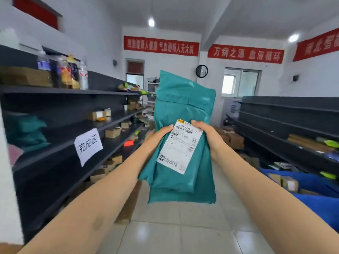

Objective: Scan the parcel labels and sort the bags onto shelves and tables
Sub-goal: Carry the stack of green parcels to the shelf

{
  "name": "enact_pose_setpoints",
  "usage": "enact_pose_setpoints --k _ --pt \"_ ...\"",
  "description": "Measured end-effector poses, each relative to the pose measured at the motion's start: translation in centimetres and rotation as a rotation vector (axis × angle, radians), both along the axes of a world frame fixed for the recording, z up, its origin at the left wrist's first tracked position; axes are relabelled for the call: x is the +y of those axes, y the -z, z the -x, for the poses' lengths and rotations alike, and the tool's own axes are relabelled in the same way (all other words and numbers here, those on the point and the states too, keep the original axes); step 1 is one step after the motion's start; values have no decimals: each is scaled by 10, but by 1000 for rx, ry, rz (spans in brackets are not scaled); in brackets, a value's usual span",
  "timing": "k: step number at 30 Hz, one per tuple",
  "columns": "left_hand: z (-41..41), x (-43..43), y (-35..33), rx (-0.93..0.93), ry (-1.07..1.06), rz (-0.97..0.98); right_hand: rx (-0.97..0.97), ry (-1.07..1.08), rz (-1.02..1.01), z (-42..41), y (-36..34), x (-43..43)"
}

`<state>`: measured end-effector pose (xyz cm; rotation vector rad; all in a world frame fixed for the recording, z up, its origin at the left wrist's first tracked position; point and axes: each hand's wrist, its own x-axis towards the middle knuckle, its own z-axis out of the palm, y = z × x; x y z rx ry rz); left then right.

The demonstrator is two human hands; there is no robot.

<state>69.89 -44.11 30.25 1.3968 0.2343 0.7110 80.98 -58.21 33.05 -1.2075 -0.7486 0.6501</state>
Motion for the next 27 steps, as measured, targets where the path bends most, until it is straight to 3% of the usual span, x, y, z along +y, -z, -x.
enact_pose_setpoints --k 7,14,27 --pt "-31 102 14 41 -330 35 14 -310 -17 -68 11 134" --pt "-50 248 15 109 -482 -29 19 -494 -19 -108 22 303" --pt "-83 490 24 94 -845 82 39 -869 63 -172 23 587"
